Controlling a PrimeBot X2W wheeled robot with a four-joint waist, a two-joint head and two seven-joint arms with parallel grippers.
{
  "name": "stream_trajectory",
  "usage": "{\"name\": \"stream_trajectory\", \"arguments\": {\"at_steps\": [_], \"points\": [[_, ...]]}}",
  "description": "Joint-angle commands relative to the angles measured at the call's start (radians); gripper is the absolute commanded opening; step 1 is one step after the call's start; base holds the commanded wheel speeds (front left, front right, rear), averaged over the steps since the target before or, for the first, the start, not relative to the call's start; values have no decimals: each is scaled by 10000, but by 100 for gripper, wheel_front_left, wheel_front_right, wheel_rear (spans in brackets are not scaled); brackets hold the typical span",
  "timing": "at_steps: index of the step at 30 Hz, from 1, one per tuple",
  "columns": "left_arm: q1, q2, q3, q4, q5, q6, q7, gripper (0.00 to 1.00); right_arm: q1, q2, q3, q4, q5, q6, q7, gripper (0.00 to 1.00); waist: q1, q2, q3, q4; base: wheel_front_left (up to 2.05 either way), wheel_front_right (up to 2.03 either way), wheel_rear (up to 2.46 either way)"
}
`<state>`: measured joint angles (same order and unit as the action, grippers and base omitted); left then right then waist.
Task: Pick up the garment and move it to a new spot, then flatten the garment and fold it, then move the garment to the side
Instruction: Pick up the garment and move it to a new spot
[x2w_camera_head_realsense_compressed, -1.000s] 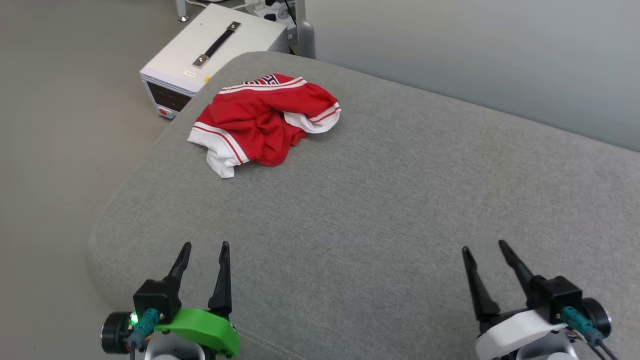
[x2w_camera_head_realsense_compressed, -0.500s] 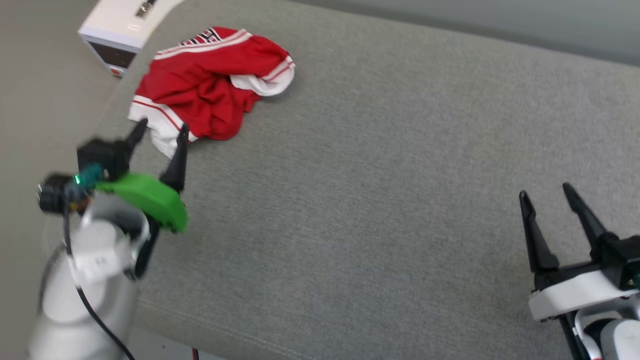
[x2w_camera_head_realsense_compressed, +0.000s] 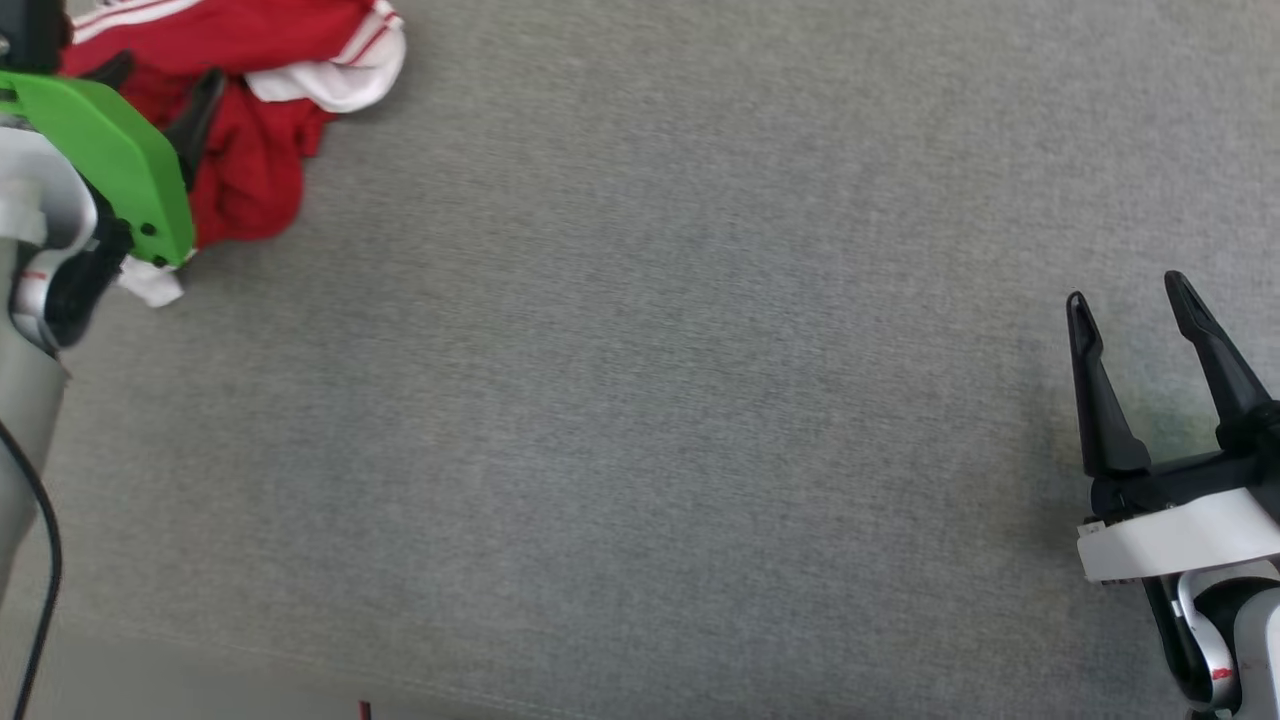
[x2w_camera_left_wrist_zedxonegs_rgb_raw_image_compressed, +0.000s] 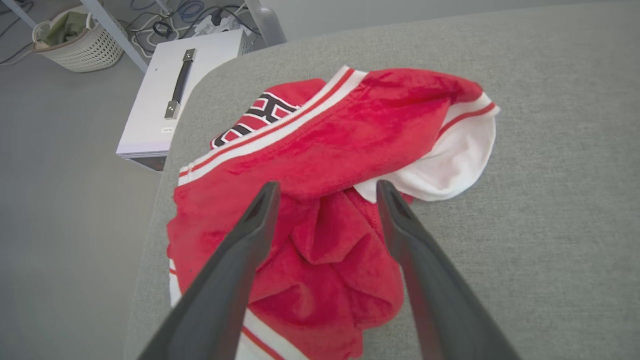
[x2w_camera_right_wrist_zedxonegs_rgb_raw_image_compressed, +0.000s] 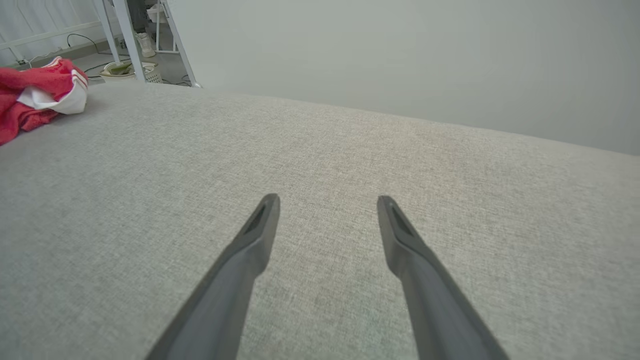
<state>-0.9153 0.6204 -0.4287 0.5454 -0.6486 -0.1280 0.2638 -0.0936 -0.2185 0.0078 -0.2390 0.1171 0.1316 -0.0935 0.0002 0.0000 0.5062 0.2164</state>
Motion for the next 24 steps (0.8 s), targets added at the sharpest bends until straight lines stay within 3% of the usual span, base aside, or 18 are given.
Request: {"name": "stream_trajectory", "arguments": {"at_steps": [1, 8, 14, 15, 16, 17, 24], "points": [[-309, 174, -157, 185, -182, -26, 128, 100, -155, 27, 7, -32, -16, -9, -72, 100, -2, 0, 865, -845, 0, 0, 0], [-1205, 750, -766, 1330, -465, -26, 612, 100, -337, 12, 48, -26, -34, -9, -166, 100, -2, 0, 1305, -1147, 0, 0, 0], [-1599, 721, -1006, 2446, -428, -26, 595, 100, -394, 16, 52, 64, -67, -9, -227, 100, -2, 0, 1496, -1234, 0, 0, 0], [-1602, 659, -1016, 2560, -522, -26, 599, 90, -392, 20, 51, 87, -77, -9, -238, 100, -2, 0, 1490, -1232, 0, 0, 0], [-1600, 590, -1021, 2660, -640, -26, 553, 31, -388, 27, 49, 122, -86, -9, -247, 100, -2, 0, 1467, -1226, 0, 0, 0], [-1593, 553, -1041, 2702, -716, -26, 463, 0, -384, 33, 47, 153, -92, -9, -253, 100, -2, 0, 1439, -1218, 0, 0, 0], [-1571, 579, -1037, 3043, -820, -26, -1166, 0, -345, 135, 87, 363, -187, -9, -278, 100, -2, 0, 848, -1082, 0, 0, 0]]}}
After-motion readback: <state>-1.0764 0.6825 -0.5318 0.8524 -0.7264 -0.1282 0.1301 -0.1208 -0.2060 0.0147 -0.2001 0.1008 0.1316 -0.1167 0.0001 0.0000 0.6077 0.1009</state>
